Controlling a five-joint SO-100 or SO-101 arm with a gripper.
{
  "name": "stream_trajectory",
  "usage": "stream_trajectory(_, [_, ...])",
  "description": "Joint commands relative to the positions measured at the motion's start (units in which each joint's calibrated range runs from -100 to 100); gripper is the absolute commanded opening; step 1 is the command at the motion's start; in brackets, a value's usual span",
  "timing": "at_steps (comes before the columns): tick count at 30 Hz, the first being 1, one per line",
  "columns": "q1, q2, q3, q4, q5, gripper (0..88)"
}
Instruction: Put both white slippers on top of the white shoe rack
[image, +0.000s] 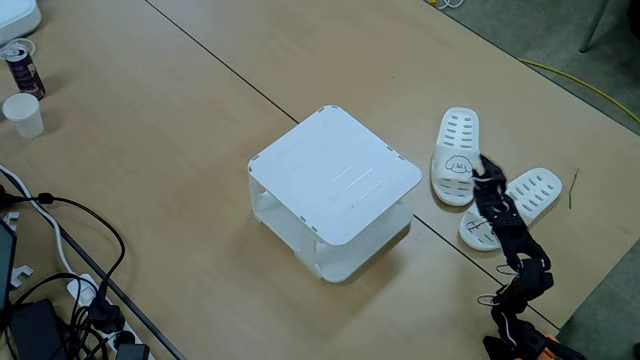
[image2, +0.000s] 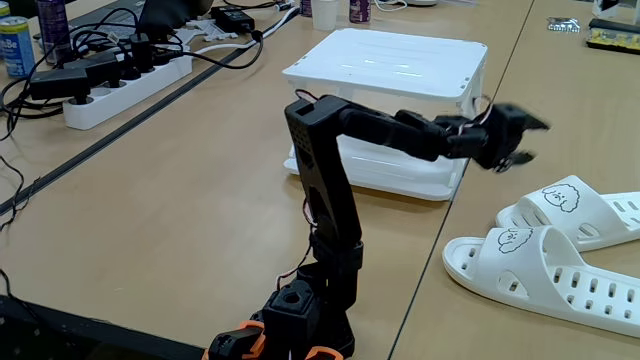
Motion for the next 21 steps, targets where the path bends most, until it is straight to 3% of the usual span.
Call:
stream_trajectory(1, [-3.7,1.4,-0.1,-0.4,0.4,19.0])
stream_trajectory(9, [-7.3,9.9,-0.5,-3.8,0.4,19.0])
stream_trajectory(21, [-5.6,26.0,-1.7,-26.4,0.4,19.0])
